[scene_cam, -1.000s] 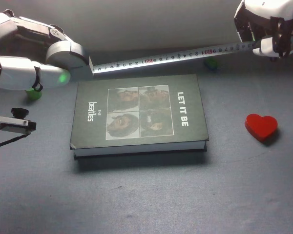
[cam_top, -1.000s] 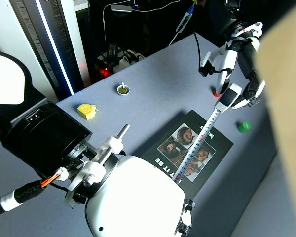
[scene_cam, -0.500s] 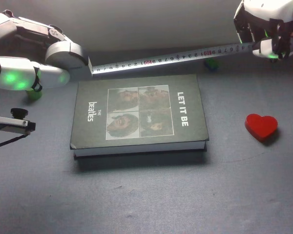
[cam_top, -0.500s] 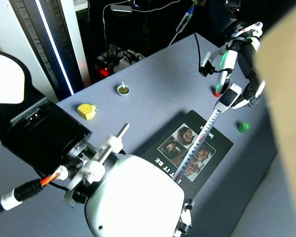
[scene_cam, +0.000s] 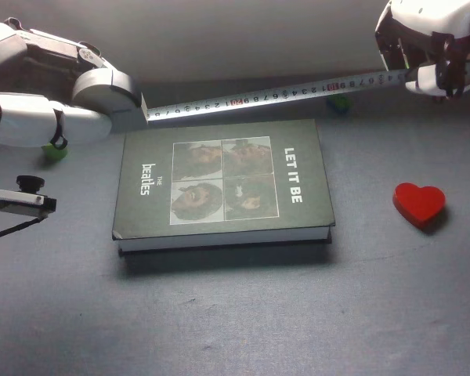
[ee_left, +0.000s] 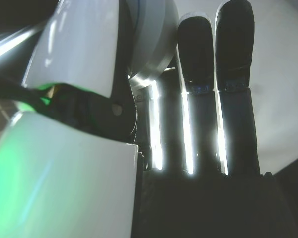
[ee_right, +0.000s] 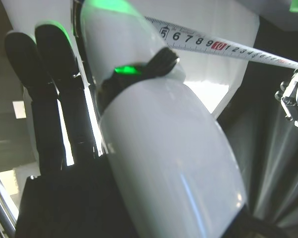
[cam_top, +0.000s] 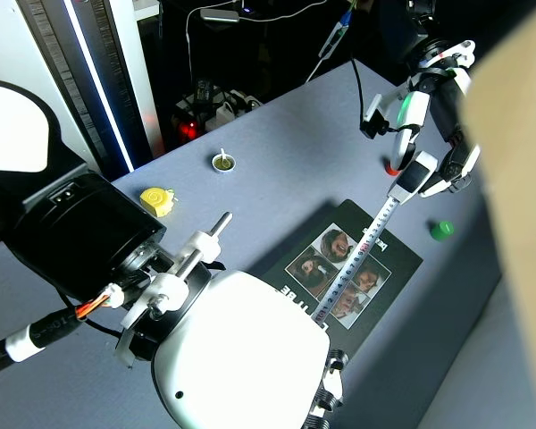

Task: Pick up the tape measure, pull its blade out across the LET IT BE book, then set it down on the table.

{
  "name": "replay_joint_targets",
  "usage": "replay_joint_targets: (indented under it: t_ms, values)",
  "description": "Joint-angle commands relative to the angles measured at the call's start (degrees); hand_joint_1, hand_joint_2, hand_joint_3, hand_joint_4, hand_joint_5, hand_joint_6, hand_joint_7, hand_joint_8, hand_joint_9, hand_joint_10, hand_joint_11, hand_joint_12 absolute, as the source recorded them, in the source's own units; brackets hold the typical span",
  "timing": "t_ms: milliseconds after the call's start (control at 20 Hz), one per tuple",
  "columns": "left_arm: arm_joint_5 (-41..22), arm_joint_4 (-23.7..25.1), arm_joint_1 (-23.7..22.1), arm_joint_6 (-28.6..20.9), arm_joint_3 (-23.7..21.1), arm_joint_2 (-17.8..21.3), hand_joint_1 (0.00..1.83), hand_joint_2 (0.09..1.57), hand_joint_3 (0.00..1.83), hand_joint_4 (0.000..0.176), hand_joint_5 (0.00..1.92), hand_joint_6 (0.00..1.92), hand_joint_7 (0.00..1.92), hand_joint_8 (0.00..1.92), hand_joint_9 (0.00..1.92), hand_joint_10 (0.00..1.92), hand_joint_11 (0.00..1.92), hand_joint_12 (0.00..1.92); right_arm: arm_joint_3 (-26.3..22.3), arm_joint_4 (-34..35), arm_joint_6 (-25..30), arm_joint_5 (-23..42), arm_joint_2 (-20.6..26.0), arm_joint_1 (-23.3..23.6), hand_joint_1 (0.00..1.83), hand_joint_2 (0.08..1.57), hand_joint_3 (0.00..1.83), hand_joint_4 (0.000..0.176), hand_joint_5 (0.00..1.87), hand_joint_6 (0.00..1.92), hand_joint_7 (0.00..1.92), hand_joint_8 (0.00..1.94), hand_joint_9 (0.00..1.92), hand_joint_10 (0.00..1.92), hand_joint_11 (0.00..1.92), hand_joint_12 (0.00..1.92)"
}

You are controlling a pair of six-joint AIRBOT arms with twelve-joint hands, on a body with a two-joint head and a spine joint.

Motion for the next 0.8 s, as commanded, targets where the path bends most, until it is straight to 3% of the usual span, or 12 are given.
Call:
replay_joint_targets:
  t_ms: [0, 50, 100, 150, 250, 350, 450, 550, 750]
  values:
    - [-6.8, -0.5, -0.3, -0.4, 0.4, 0.5, 1.38, 1.09, 0.0, 0.0, 1.03, 0.68, 0.98, 0.97, 0.96, 1.25, 0.91, 1.1, 0.3, -3.9, -0.6, -3.1, 0.6, 0.2, 1.2, 1.18, 0.0, 0.0, 0.72, 1.32, 0.98, 1.04, 0.86, 0.59, 0.62, 1.22]
    - [-6.8, -0.5, -0.3, -0.3, 0.4, 0.5, 1.38, 1.09, 0.0, 0.0, 1.03, 0.68, 0.98, 0.97, 0.96, 1.25, 0.91, 1.1, 0.3, -3.9, -0.5, -3.1, 0.6, 0.2, 1.05, 1.16, 0.0, 0.0, 0.69, 0.63, 0.85, 0.55, 0.83, 0.44, 0.56, 1.18]
    - [-6.8, -0.5, -0.3, -0.3, 0.4, 0.5, 1.38, 1.09, 0.0, 0.0, 1.03, 0.68, 0.98, 0.97, 0.96, 1.24, 0.91, 1.1, 0.3, -3.9, -0.4, -3.1, 0.5, 0.0, 0.95, 1.16, 0.0, 0.0, 0.71, 0.27, 0.84, 0.24, 0.81, 0.27, 0.48, 1.13]
    - [-6.8, -0.5, -0.4, -0.3, 0.4, 0.5, 1.38, 1.09, 0.0, 0.0, 1.02, 0.69, 0.99, 0.96, 0.96, 1.24, 0.91, 1.1, 0.3, -3.9, -0.4, -3.1, 0.4, -0.1, 0.87, 1.16, 0.0, 0.0, 0.72, 0.11, 0.82, 0.08, 0.77, 0.15, 0.42, 1.08]
    - [-6.9, -0.5, -0.4, -0.3, 0.5, 0.5, 1.38, 1.1, 0.0, 0.0, 1.01, 0.7, 0.99, 0.96, 0.96, 1.24, 0.91, 1.1, 0.3, -3.9, -0.4, -3.1, 0.3, -0.5, 0.7, 1.15, 0.0, 0.0, 0.6, 0.01, 0.63, 0.0, 0.58, 0.01, 0.21, 1.0]
    - [-7.0, -0.5, -0.3, -0.3, 0.5, 0.5, 1.38, 1.1, 0.0, 0.0, 1.01, 0.7, 0.99, 0.96, 0.96, 1.24, 0.92, 1.1, 0.0, -3.9, -0.5, -2.9, 0.2, -0.7, 0.54, 1.12, 0.0, 0.0, 0.38, 0.0, 0.38, 0.0, 0.34, 0.0, 0.02, 0.87]
    - [-7.4, -0.5, -0.1, -0.4, 0.7, 0.5, 1.38, 1.1, 0.0, 0.0, 1.0, 0.7, 0.99, 0.97, 0.97, 1.24, 0.92, 1.1, -0.6, -3.9, -0.7, -2.8, 0.2, -0.8, 0.35, 1.07, 0.0, 0.0, 0.18, 0.0, 0.13, 0.0, 0.08, 0.0, 0.0, 0.44]
    - [-7.4, -1.1, 0.1, -0.3, 0.8, 0.5, 1.38, 1.1, 0.0, 0.0, 0.99, 0.7, 0.99, 0.97, 0.97, 1.24, 0.91, 1.1, -1.7, -3.9, -1.0, -2.9, 0.5, -0.6, 0.16, 1.07, 0.0, 0.0, 0.07, 0.0, 0.04, 0.0, 0.0, 0.0, 0.0, 0.19]
    - [-9.9, -1.2, 2.5, -0.4, 1.3, 0.4, 1.38, 1.09, 0.0, 0.0, 1.04, 0.66, 0.98, 0.98, 0.97, 1.23, 0.91, 1.1, -5.2, -3.9, -1.7, -3.4, 1.2, 0.9, 0.0, 1.03, 0.0, 0.0, 0.0, 0.0, 0.0, 0.0, 0.0, 0.0, 0.0, 0.0]
